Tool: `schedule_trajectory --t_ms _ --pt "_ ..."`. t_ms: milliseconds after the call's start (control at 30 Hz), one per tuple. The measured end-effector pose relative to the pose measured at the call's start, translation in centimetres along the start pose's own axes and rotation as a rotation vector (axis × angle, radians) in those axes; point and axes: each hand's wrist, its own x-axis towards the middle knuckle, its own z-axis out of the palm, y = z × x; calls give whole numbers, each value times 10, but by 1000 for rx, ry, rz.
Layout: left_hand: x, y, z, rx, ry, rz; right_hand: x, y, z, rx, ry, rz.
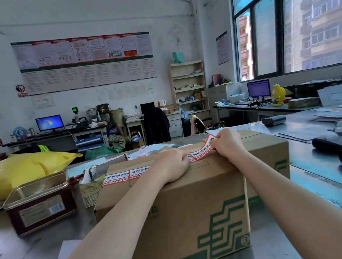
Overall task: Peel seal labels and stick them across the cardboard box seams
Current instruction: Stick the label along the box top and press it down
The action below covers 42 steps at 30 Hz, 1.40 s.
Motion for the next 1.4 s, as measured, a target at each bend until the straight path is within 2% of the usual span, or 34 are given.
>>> schedule_trajectory --t_ms 200,567,867,967,1100,1233,1300,1400 --pt "-9 8 -4 15 24 120 -3 -1 -2 -41 14 -6" --pt "-14 9 -6 -7 18 96 -3 3 -3 -55 63 -24" --pt "-17 10 -8 -22 28 83 5 19 -9 -306 37 -49" --pt "-17 10 -8 -41 29 95 11 46 -18 -234 32 56" --pt "-17 11 -8 -67 40 104 9 66 -33 -7 68 122" --pt "-17 11 -7 -48 43 99 2 41 -37 272 -48 172" --pt "-16 11 -7 -40 37 99 -1 23 -30 299 -142 202" --pt "-16 10 -6 -32 36 102 -4 6 -18 148 -211 134"
